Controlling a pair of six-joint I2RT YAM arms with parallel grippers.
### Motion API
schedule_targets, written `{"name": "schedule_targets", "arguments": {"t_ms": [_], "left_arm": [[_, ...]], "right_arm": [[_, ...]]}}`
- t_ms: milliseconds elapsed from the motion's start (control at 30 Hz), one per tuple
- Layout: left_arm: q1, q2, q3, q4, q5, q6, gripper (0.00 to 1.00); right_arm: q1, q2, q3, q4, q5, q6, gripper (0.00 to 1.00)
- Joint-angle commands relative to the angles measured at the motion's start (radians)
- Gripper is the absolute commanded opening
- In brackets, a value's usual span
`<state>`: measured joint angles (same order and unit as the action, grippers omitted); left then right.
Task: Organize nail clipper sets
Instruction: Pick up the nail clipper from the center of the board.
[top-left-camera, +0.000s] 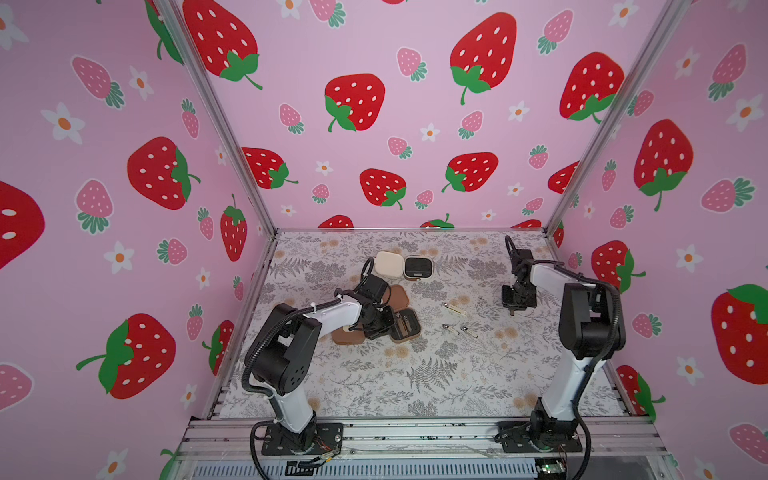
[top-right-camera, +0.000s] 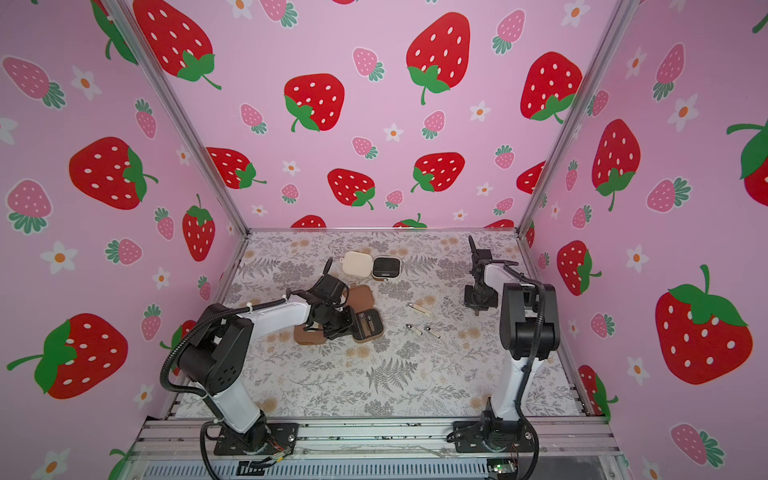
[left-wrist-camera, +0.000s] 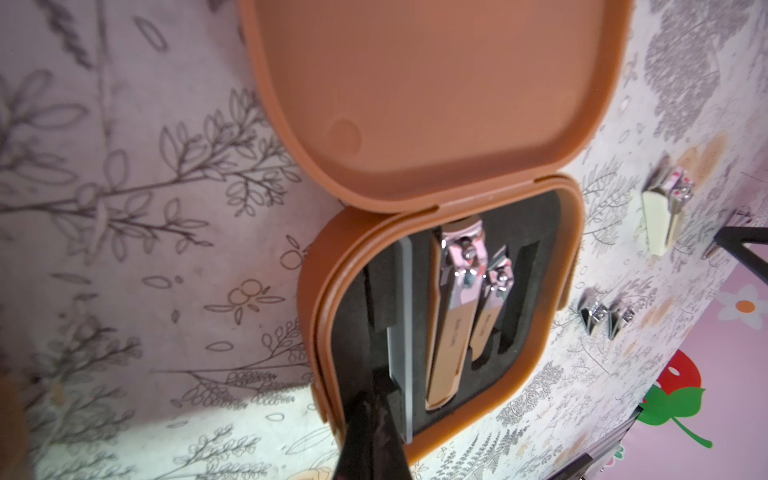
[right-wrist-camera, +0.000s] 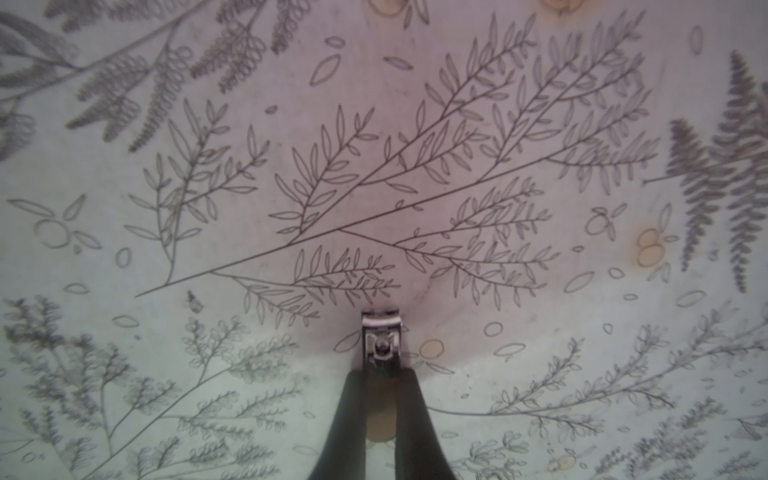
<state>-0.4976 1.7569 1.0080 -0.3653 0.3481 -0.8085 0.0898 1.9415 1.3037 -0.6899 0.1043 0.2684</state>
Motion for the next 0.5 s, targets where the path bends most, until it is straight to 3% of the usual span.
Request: {"name": "schedule_targets", "arguments": {"t_ms": [0, 233, 467], "left_arm": [[-0.001, 0.003, 0.009, -0.053, -0.028, 0.006, 0.00], [-0.001, -0.008, 0.005, -0.055, -0.029, 0.003, 0.00], [-0.001, -0.016, -0.003, -0.052, -0.032, -0.003, 0.00]], "right_arm": [[0.010, -0.005, -0.046, -0.056, 0.009, -0.003, 0.09], [0.139, -0.148, -0.017, -0.143, -0.020, -0.033, 0.08], [0.388, -0.194, 0.072, -0.220, -0.107, -0.016, 0.08]]}}
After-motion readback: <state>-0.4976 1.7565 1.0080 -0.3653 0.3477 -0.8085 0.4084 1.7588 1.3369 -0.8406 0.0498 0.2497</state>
